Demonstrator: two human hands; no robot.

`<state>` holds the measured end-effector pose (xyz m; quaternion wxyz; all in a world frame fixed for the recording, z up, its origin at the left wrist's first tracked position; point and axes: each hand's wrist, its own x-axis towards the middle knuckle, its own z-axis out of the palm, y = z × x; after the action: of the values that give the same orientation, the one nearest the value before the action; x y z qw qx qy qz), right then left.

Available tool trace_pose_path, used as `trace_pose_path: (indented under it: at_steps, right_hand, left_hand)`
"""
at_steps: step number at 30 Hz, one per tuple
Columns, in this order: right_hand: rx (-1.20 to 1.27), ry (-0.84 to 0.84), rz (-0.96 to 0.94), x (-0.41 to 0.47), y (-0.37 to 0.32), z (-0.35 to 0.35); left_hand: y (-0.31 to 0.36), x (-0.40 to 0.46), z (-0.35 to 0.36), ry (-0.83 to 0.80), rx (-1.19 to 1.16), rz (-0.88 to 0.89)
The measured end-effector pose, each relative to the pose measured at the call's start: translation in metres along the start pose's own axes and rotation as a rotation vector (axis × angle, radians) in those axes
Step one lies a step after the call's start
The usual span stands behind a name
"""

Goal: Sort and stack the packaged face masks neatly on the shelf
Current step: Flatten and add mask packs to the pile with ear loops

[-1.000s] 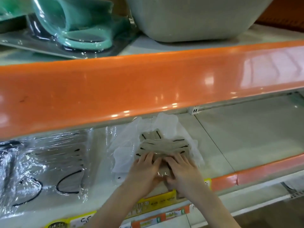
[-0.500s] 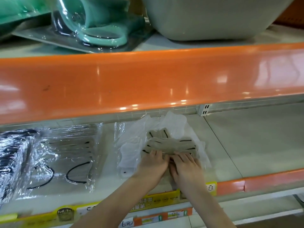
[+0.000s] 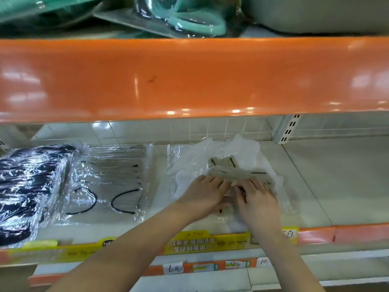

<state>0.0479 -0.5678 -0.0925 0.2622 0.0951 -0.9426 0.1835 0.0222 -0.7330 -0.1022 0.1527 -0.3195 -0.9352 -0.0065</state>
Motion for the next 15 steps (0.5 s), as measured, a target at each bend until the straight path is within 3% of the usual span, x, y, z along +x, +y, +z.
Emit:
trace_pose_path:
  at_steps: [4,12,15]
  right_hand:
    - [0.049,0.056,-0.023,0.004,-0.021,-0.004]
    - [0.128,-0.143,-0.215,0.007,-0.065,0.016]
    - [0.148,-0.083,-0.241,0.009,-0.089,0.022]
  left_hand:
    - [-0.013,-0.007,-0.008,0.081,0.026,-0.075]
    - [-0.061,-0.040,-0.029,0.399,0.040,-0.138]
    - [-0.076,-0.061,-0.039,0.464,0.049,-0.150]
